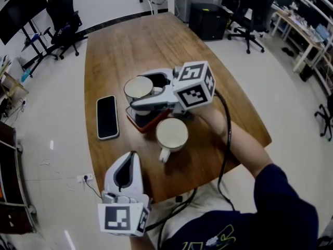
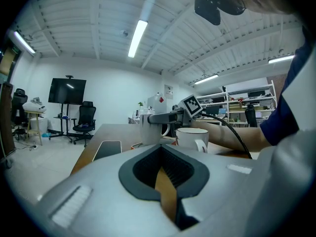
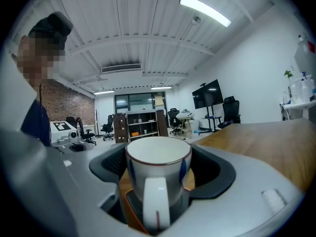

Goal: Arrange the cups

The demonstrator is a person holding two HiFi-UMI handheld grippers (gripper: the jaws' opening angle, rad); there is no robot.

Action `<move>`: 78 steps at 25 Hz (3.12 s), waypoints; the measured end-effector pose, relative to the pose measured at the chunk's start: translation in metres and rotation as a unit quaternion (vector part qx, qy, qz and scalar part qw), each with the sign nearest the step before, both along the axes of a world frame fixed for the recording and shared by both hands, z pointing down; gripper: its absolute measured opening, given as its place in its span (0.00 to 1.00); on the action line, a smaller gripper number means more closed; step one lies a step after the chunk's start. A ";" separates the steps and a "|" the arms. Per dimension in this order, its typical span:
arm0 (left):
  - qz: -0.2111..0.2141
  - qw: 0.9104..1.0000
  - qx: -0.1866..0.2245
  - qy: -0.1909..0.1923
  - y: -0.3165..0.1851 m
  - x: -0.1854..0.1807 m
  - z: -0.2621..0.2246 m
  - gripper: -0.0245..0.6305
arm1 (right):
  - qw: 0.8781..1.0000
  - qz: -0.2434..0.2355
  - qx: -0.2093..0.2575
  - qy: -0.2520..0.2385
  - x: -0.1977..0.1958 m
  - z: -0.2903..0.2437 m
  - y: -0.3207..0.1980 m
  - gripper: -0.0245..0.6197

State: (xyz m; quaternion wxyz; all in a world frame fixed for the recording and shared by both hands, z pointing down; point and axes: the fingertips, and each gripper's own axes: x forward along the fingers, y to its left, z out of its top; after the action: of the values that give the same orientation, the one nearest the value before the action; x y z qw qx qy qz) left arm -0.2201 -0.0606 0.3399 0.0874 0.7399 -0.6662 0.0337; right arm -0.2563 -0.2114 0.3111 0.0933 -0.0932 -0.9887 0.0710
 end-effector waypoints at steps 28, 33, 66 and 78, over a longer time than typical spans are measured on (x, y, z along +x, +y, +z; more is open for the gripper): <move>0.004 1.000 -0.004 -0.014 0.001 -0.007 0.008 0.04 | 0.993 0.060 0.024 -0.103 0.050 -0.035 -0.046 0.73; 0.009 1.000 -0.003 -0.018 0.001 -0.007 0.004 0.04 | 0.983 0.146 0.100 -0.051 0.122 -0.026 -0.066 0.27; 0.040 0.999 -0.002 -0.012 -0.003 0.002 0.006 0.04 | 0.966 0.254 0.049 0.012 0.219 0.039 -0.010 0.04; 0.029 0.999 -0.006 -0.011 -0.004 -0.003 0.009 0.04 | 0.966 0.254 0.047 0.011 0.217 0.041 -0.012 0.04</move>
State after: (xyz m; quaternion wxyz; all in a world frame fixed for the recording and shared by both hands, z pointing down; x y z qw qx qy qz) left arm -0.2230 -0.0643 0.3493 0.0834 0.7582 -0.6449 0.0489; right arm -0.0394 -0.2229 0.3518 0.0874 0.1662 -0.9811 0.0472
